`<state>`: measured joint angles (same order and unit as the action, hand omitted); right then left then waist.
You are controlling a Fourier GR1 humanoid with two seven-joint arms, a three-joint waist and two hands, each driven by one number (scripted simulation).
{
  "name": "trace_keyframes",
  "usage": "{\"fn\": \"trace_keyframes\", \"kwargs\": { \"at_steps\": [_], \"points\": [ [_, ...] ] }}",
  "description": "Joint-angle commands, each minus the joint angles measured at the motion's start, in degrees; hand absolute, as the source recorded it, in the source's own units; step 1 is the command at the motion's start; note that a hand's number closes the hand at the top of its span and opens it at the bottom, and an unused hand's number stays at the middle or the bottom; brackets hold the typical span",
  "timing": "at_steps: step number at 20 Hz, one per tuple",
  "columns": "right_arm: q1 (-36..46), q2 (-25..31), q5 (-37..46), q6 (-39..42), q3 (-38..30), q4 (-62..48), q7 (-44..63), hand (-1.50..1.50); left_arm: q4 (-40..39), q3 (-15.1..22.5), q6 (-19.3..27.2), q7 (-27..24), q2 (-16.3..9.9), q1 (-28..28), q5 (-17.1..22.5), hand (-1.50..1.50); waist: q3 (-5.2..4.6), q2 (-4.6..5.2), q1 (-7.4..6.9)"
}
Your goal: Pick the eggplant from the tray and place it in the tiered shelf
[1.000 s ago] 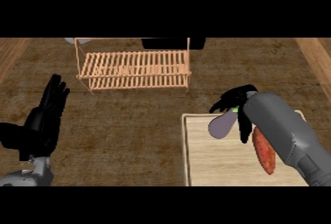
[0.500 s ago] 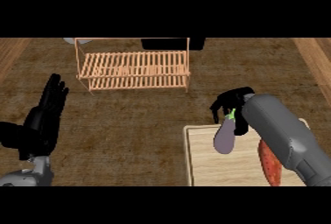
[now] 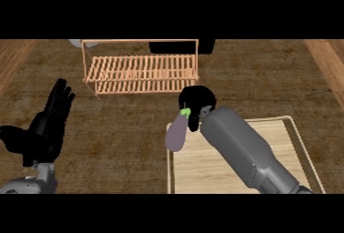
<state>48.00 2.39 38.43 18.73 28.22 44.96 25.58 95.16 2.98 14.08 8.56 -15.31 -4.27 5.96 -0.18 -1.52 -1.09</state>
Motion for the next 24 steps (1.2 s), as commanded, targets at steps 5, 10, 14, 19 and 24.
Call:
{"fn": "trace_keyframes", "kwargs": {
  "at_steps": [5, 10, 14, 19, 24],
  "points": [
    [-0.8, -2.3, -7.1, -20.4, 9.5, 15.5, 23.3, 1.5, -2.1, 1.8, -0.8, -0.2, 1.3, -3.5, -0.4, 0.0, 0.11, 0.89, -3.91],
    [6.5, -2.4, -6.9, -35.8, 10.8, 25.5, 35.8, 1.5, -1.8, 3.2, -0.8, 0.3, 1.8, -2.9, -1.1, 0.0, 0.1, 0.42, -4.37],
    [13.8, -2.4, -2.0, -41.6, 13.7, 28.7, 49.2, 1.5, -2.6, 0.3, -1.5, 1.6, -0.2, -4.3, 0.1, 0.0, -0.06, 0.01, -3.24],
    [19.7, -2.4, 4.0, -40.2, 15.8, 28.9, 59.0, 1.5, -1.7, 0.8, 0.7, 1.5, 1.3, -4.7, -1.0, 0.0, -0.02, 0.06, -1.47],
    [21.1, -2.4, 5.0, -39.0, 13.9, 27.6, 59.5, 1.5, -2.3, -0.5, -0.4, -0.3, 0.3, -2.8, -0.5, 0.0, -0.01, 0.46, -0.68]
  ]
}}
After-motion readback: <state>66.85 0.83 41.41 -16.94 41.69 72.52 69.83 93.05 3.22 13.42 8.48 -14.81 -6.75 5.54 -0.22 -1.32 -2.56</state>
